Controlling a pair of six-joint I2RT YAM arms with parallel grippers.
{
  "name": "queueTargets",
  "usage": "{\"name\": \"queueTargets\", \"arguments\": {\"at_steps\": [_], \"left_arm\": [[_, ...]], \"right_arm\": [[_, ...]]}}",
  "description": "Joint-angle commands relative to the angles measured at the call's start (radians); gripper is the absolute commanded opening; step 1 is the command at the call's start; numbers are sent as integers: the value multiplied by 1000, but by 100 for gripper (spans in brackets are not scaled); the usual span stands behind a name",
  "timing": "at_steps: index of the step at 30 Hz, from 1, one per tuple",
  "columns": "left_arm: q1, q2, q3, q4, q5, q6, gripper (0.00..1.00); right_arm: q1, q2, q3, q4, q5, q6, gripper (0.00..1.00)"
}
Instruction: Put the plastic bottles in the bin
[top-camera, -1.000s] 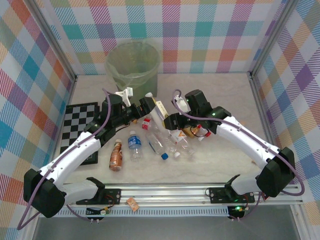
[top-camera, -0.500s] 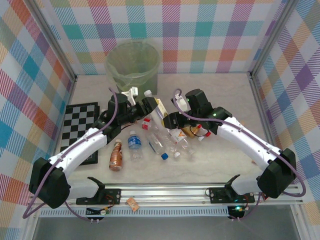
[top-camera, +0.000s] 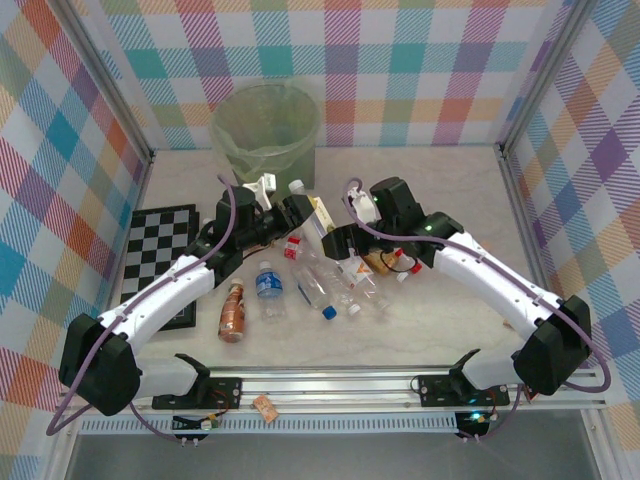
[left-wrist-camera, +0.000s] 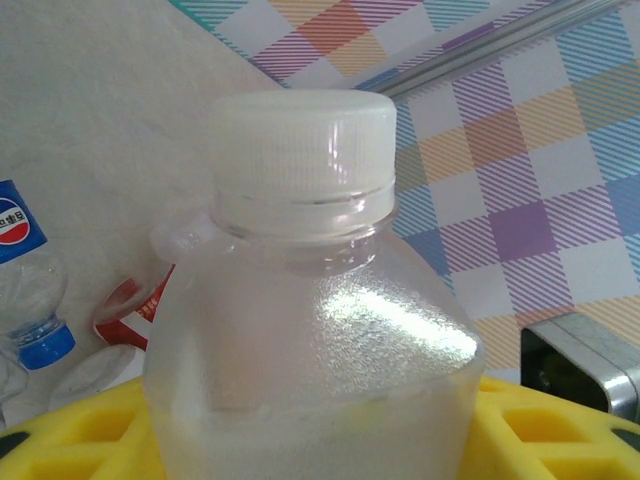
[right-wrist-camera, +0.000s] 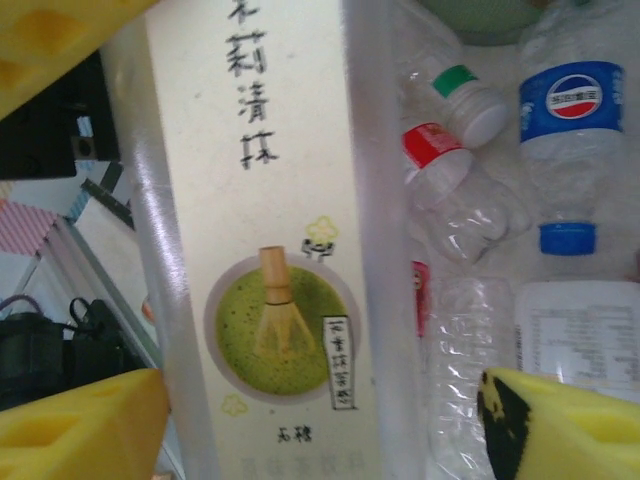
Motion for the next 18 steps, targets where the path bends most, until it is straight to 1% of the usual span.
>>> {"name": "queueTargets", "arguments": {"at_steps": [1, 2, 4, 7, 8, 13, 16, 18], "left_arm": [[17, -9, 30, -8, 8, 41, 51], [21, -11, 47, -23, 8, 55, 51], [35, -6, 105, -68, 19, 96, 51], [65, 10, 204, -126, 49, 151, 50], [76, 16, 236, -141, 57, 168, 50], [141, 62, 416, -229, 92, 264, 49], [186, 93, 509, -265, 95, 309, 48], [220, 111, 554, -258, 87, 327, 46]], "right_arm": [[-30, -55, 29, -59, 140, -34, 91], [-52, -69, 24, -72, 176, -23, 93], [-120, -103, 2, -106, 229, 18, 93], [-223, -145, -58, -143, 241, 69, 94], [-242, -155, -78, -152, 252, 73, 93], [-288, -183, -168, -214, 356, 56, 93], [-307, -178, -204, -248, 380, 46, 91], [-318, -176, -224, -258, 381, 44, 90]]}}
